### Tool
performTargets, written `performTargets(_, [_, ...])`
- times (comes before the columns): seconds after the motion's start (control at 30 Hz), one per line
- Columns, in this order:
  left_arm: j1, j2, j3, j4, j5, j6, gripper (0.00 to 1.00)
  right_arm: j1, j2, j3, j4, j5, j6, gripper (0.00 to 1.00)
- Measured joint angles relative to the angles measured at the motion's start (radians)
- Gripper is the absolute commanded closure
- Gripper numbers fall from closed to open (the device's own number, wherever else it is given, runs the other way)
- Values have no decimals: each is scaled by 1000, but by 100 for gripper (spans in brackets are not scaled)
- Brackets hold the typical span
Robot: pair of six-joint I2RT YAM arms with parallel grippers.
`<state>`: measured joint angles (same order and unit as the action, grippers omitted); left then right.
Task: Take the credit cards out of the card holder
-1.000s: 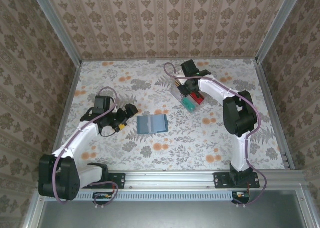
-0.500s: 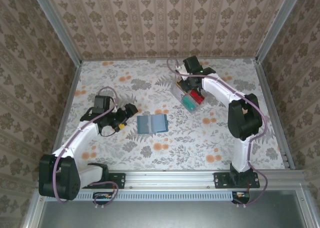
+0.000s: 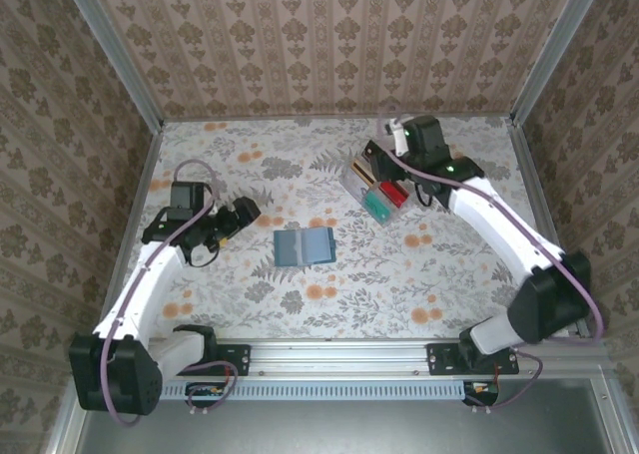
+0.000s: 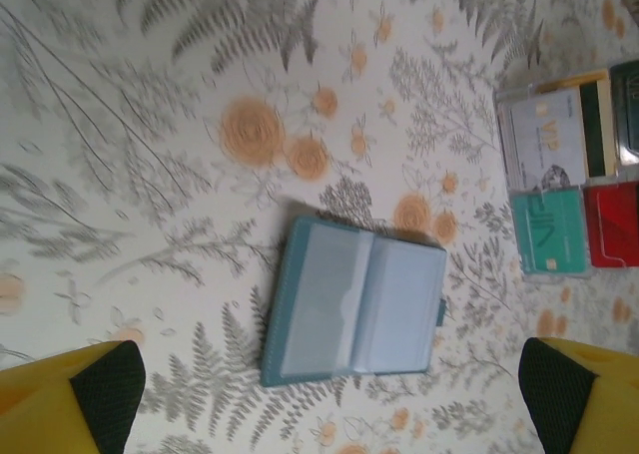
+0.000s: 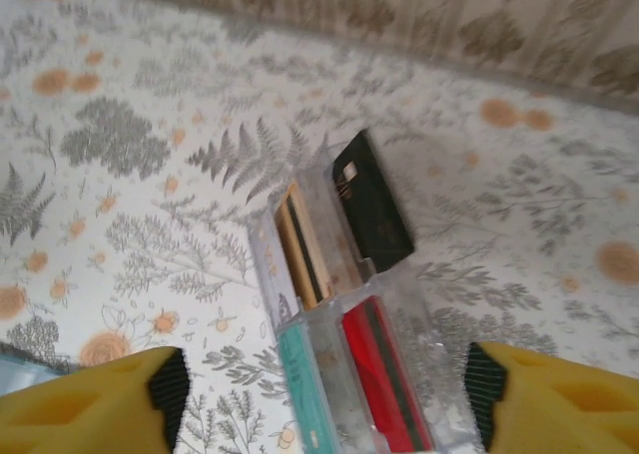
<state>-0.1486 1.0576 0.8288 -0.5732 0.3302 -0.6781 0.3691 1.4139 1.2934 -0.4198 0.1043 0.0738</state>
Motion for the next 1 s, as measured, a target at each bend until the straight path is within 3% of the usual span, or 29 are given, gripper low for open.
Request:
performTargets(0.23, [7,-54,56,-48,-254,145,0,-31,-284,-183,76,203,70,0])
performTargets(0.4, [38,-70,44,-9,-445,217,0,-87,-365,-322,132,367,128,0])
performTargets(0.57, [65,-70,-47,87,-584,276,0,-145,-383,-516,239,447,140,0])
performTargets(0.83, [92,-92,-241,301,-661,402,0,-214,-357,-740,489,480,121,0])
performTargets(1.0, [95,-74,-347,545,-659,487,0,-224,-213,-816,703,487,78,0])
